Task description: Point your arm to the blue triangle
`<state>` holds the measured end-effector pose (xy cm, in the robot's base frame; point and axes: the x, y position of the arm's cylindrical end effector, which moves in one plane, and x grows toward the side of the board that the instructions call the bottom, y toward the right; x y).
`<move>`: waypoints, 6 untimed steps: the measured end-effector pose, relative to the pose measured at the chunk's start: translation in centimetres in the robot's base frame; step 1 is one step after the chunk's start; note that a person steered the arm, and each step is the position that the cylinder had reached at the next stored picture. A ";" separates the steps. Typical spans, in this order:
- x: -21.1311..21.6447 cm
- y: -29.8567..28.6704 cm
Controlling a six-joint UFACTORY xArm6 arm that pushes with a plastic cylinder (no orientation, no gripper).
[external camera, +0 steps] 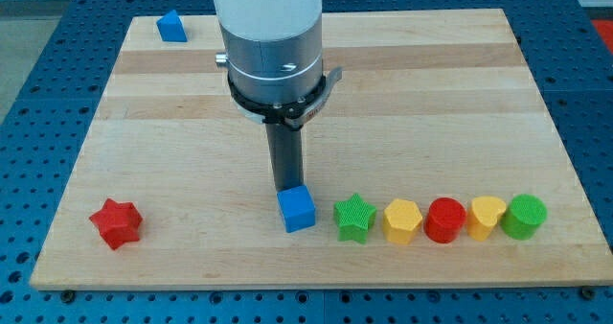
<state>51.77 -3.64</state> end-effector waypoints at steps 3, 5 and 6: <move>1.6 0.0; -5.4 -1.1; -11.3 -2.8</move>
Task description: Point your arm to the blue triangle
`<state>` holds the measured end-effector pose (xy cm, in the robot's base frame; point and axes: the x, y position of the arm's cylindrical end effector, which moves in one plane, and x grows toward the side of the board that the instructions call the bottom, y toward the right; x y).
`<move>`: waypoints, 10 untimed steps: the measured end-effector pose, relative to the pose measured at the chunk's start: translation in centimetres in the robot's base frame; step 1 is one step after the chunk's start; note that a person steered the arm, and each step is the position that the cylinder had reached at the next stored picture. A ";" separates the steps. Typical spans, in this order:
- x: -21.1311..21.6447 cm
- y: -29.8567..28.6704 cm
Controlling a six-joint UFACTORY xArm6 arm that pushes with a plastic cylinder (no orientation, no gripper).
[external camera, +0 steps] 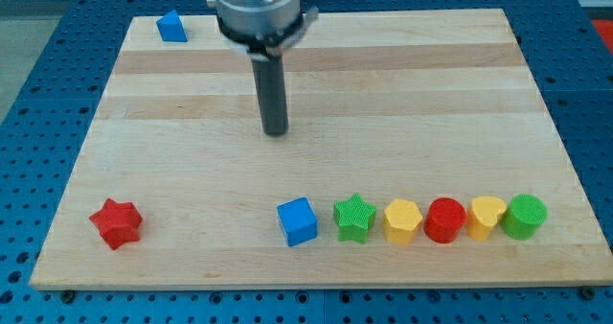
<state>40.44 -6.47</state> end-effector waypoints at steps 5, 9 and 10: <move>-21.3 -6.2; -21.3 -10.9; -21.3 -12.2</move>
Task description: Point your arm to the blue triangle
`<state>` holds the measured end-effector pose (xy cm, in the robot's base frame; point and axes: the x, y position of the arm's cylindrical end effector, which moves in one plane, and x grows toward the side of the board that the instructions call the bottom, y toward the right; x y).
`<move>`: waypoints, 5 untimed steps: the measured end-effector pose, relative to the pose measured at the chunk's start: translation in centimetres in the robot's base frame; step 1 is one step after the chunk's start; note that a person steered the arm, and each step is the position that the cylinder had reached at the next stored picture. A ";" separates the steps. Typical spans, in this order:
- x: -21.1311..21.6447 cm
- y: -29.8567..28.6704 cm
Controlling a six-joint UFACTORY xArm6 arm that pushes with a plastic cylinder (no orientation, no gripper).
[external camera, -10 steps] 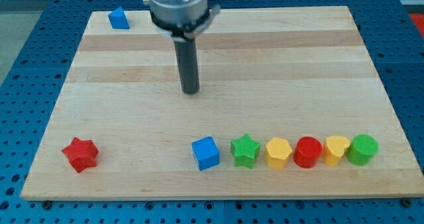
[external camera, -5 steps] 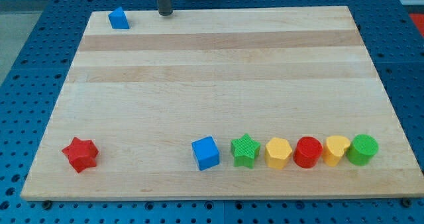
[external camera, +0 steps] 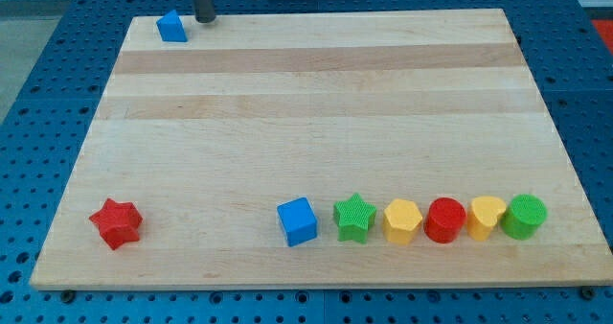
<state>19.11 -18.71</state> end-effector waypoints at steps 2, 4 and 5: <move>0.1 -3.2; 0.1 -9.7; 0.1 -11.6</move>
